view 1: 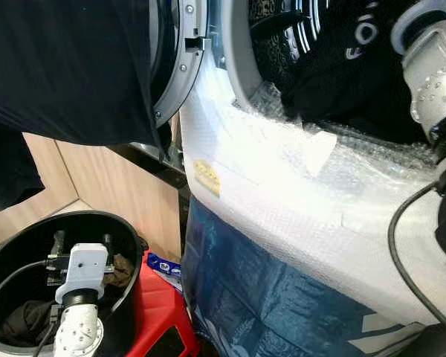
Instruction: Clothes washing
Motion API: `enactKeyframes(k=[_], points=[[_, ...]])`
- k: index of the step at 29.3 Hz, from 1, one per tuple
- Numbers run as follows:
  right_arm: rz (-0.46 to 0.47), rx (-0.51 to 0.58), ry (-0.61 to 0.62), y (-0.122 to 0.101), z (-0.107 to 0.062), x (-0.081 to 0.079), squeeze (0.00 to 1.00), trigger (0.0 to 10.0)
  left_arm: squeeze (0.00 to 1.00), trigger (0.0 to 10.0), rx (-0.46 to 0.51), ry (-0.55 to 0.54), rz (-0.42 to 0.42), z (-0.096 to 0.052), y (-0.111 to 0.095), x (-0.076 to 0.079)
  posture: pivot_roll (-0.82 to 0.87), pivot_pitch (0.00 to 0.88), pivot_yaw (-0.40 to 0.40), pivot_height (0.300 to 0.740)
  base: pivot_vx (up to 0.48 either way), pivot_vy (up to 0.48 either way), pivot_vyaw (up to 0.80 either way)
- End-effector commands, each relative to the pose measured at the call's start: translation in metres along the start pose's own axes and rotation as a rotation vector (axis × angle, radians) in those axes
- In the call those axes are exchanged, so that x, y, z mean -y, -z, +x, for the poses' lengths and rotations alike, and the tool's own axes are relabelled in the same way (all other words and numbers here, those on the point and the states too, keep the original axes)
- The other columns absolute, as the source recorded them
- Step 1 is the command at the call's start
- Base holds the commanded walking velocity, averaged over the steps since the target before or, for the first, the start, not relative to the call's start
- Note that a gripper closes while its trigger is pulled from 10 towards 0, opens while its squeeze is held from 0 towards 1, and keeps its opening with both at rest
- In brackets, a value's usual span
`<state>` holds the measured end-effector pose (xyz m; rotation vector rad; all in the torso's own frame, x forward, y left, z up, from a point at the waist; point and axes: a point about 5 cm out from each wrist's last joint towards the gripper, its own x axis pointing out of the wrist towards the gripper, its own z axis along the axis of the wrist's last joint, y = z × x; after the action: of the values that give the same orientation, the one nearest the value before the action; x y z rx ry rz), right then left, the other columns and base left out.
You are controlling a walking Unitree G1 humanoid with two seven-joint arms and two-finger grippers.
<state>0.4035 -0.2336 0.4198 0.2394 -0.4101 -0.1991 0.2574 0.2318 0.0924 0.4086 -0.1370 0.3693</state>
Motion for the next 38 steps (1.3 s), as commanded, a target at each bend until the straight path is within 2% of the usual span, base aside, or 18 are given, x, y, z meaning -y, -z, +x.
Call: enactKeyframes(k=[1,4,6,9,10,11,12,13,14,15,16,18,20,21,22,28,31,38], points=[[0.022,0.113,0.076,-0.031,0.001,0.008,0.0,0.0,0.0,10.0,-0.002,0.002,-0.011,-0.001,-0.002,-0.001,0.12,0.0,-0.056,0.74,0.0,0.0,0.0],[0.013,0.151,0.28,-0.037,-0.002,0.035,0.0,0.0,0.0,10.0,-0.027,0.002,-0.033,-0.003,0.001,0.0,0.12,0.005,-0.046,0.74,0.0,0.0,0.0],[0.005,0.152,0.347,-0.037,-0.003,0.042,0.0,0.0,0.0,10.0,-0.023,0.025,-0.034,-0.003,0.0,0.003,0.11,0.006,-0.041,0.74,0.0,0.0,0.0],[-0.057,0.128,0.282,-0.036,-0.001,0.029,0.0,0.0,0.0,10.0,-0.012,0.036,-0.032,-0.001,-0.002,0.005,0.1,0.006,-0.04,0.74,0.0,0.0,0.0],[-0.067,0.109,0.231,-0.033,0.0,0.02,0.0,0.6,0.0,10.0,-0.013,0.035,-0.034,0.001,-0.003,0.006,0.1,0.008,-0.041,0.74,0.0,0.0,0.0],[-0.067,0.109,0.231,-0.033,0.0,0.02,0.0,0.6,0.0,10.0,-0.013,0.035,-0.034,0.001,-0.003,0.006,0.1,0.008,-0.041,0.74,0.0,0.0,0.0],[-0.063,0.093,0.192,-0.03,0.001,0.011,0.0,3.1,0.0,10.0,-0.016,0.036,-0.037,0.003,-0.003,0.006,0.1,0.01,-0.04,0.74,0.0,0.0,0.0],[-0.067,0.051,0.109,-0.019,0.001,-0.009,0.0,10.0,0.0,10.0,-0.025,0.038,-0.049,0.006,-0.003,0.008,0.1,0.02,-0.04,0.74,0.0,0.0,0.0],[-0.067,0.051,0.109,-0.019,0.001,-0.009,0.0,10.0,0.0,10.0,-0.025,0.038,-0.049,0.006,-0.003,0.008,0.1,0.02,-0.04,0.74,0.0,0.0,0.0],[-0.073,0.032,0.079,-0.015,0.001,-0.017,0.0,10.0,0.0,10.0,-0.027,0.037,-0.055,0.007,-0.004,0.008,0.1,0.022,-0.039,0.74,0.0,0.0,0.0],[-0.143,-0.004,0.043,-0.001,-0.001,-0.032,0.0,10.0,0.0,10.0,-0.035,0.053,-0.067,0.006,-0.004,0.011,0.1,0.026,-0.038,0.74,0.0,0.0,0.0],[-0.166,-0.011,0.036,0.002,-0.001,-0.035,0.0,10.0,0.0,10.0,-0.037,0.06,-0.069,0.006,-0.004,0.011,0.1,0.026,-0.038,0.74,0.0,0.0,0.0],[-0.218,-0.054,-0.007,0.019,-0.004,-0.047,0.0,10.0,0.0,10.0,-0.042,0.092,-0.06,0.004,-0.003,0.015,0.09,0.032,-0.042,0.74,0.0,0.0,0.0],[-0.245,-0.074,-0.037,0.027,-0.006,-0.053,0.24,10.0,0.0,10.0,-0.047,0.103,-0.061,0.003,-0.003,0.017,0.09,0.033,-0.042,0.74,0.0,0.0,0.0],[-0.279,-0.099,-0.057,0.039,-0.009,-0.059,0.95,10.0,0.0,10.0,-0.051,0.107,-0.063,0.002,-0.002,0.018,0.09,0.032,-0.043,0.74,0.0,0.0,0.0],[-0.276,-0.119,-0.062,0.046,-0.011,-0.062,1.0,10.0,0.0,10.0,-0.05,0.129,-0.06,0.001,-0.004,0.022,0.11,0.04,-0.05,0.74,0.0,0.0,0.0],[-0.263,-0.089,-0.161,0.035,-0.011,-0.079,1.0,10.0,0.0,10.0,-0.039,0.142,-0.056,0.002,-0.006,0.023,0.11,0.045,-0.051,0.74,0.0,0.0,0.0],[-0.247,-0.08,-0.203,0.03,-0.012,-0.088,1.0,10.0,0.0,10.0,-0.031,0.16,-0.051,0.004,-0.008,0.024,0.1,0.053,-0.054,0.74,0.0,0.0,0.0]])
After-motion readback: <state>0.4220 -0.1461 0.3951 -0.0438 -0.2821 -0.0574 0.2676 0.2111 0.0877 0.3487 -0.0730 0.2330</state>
